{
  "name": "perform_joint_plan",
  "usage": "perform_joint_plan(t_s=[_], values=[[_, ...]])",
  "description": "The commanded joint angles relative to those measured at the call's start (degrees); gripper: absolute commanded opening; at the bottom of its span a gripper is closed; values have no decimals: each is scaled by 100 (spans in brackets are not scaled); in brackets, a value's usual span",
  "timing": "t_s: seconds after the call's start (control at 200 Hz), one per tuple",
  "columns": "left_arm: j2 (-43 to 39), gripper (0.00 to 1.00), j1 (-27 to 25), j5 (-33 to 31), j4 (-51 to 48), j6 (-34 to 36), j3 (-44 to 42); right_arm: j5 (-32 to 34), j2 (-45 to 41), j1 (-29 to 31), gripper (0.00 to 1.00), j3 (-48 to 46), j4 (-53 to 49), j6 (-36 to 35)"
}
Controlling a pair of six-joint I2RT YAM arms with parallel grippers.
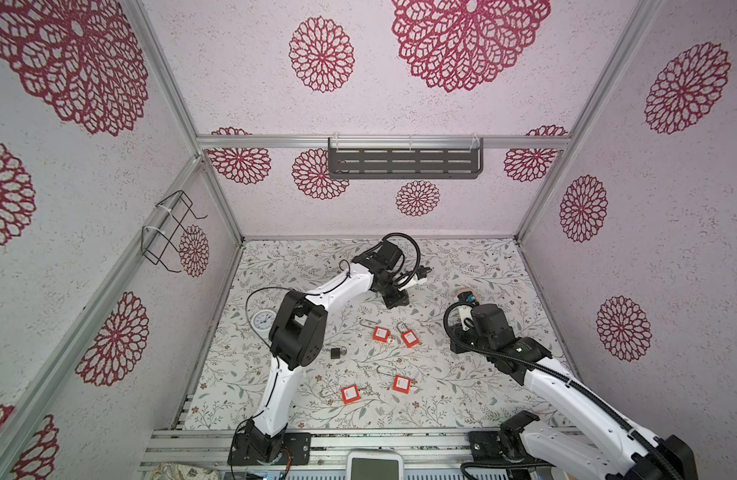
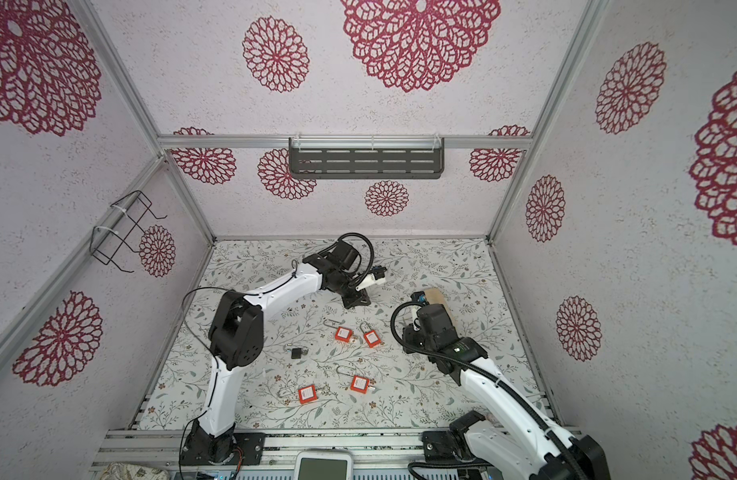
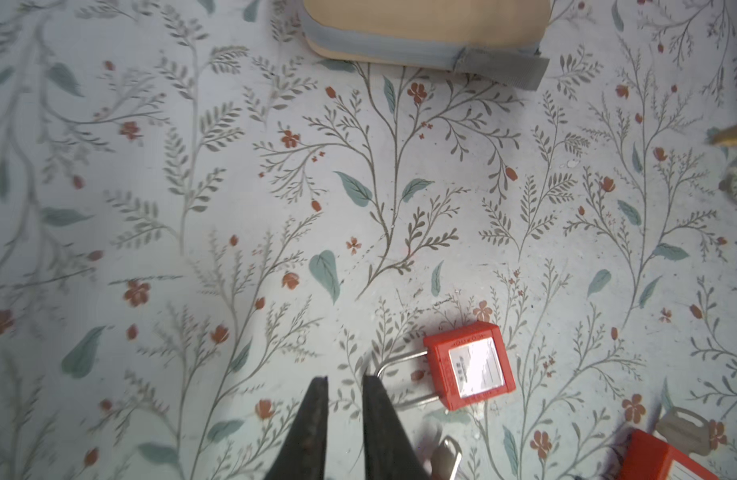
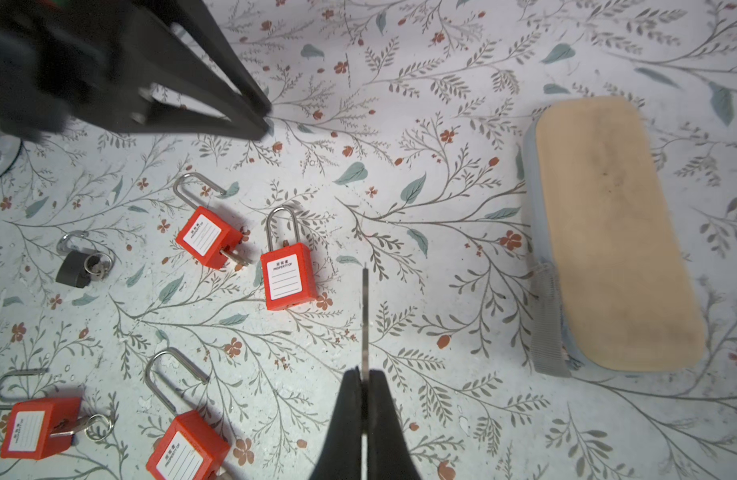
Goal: Lock with the key
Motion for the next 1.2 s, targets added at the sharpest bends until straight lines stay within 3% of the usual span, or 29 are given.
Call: perform_joint_plan(t_s=[0.0, 0.34, 0.51, 0.721, 1.066, 1.196], values=[[-851, 21, 182, -228, 1129, -553, -700, -343, 351, 17, 2, 312, 133, 26], [-2914, 23, 506, -1341, 2685, -1075, -3199, -741, 1807, 17, 2, 870, 265, -247], [-3705, 27, 555, -2032, 3052, -1225, -3998, -890, 2452, 16, 3, 1115, 354, -401], [-4220, 26, 646, -2871, 3164, -1585, -4472, -1018, 3239, 17, 3, 1496, 329, -521], [-4376, 24, 670, -3388, 3071, -2159, -4499, -1059, 3903, 17, 4, 1644, 370, -487], [-4251, 25, 664, -3279, 2819, -2141, -4338, -930, 3999, 17, 7, 1704, 316, -423]])
